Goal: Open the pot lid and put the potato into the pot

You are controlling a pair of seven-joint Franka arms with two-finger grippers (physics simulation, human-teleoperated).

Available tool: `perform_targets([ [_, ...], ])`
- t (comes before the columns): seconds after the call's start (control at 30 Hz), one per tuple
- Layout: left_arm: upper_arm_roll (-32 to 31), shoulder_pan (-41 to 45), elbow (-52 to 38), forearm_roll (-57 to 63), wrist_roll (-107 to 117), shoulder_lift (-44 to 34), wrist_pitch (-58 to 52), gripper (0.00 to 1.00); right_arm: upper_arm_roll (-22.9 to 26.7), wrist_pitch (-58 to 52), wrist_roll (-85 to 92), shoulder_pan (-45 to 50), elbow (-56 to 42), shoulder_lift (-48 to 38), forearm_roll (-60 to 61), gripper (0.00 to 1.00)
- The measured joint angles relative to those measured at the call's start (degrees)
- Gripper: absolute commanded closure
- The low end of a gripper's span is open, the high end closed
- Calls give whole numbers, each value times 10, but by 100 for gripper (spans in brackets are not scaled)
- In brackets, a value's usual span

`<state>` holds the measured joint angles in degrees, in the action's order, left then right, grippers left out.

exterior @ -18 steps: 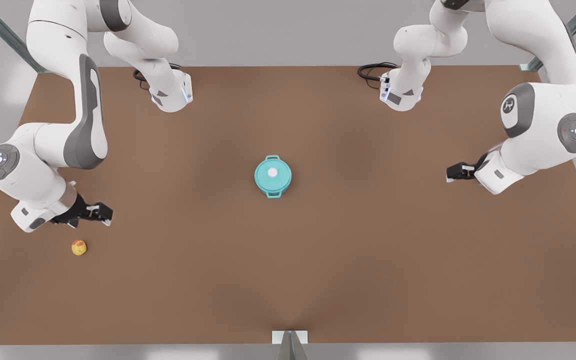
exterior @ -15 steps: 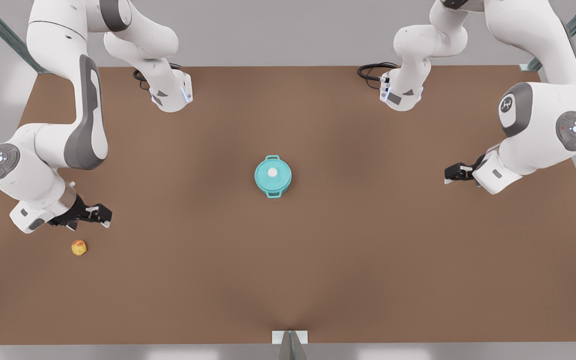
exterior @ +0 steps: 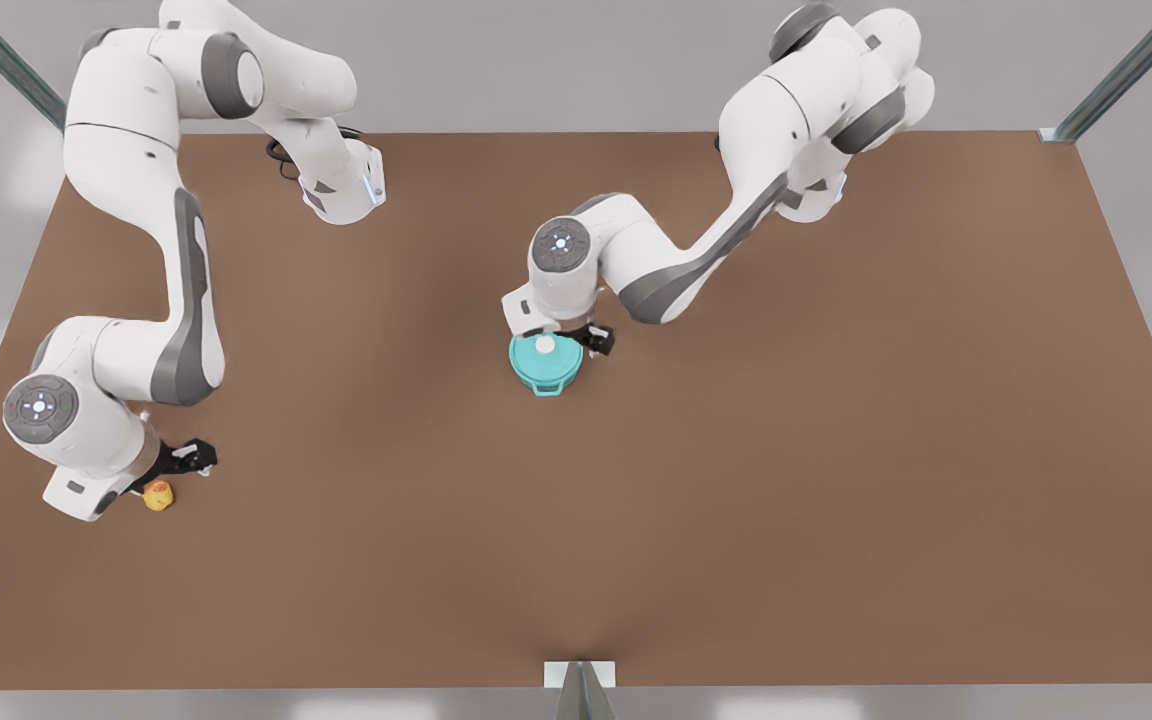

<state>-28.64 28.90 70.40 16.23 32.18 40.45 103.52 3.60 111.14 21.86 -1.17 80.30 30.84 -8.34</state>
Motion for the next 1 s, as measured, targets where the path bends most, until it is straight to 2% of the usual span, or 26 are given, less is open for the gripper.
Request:
perform_targets([
  [0.13,1,41,-9,33,97,39,35,0,2,-6,11,-15,-3,19,-7,0],
  [0.4,11,54,-5,67,236,73,79,0,3,27,-2,-45,4,78,-5,0],
  [0.8,27,60,51,87,351,75,121,0,-2,106,-12,-112,-22,145,-6,0],
  [1.0,27,63,74,95,386,76,138,0,-13,129,-15,-121,-4,166,-6,0],
])
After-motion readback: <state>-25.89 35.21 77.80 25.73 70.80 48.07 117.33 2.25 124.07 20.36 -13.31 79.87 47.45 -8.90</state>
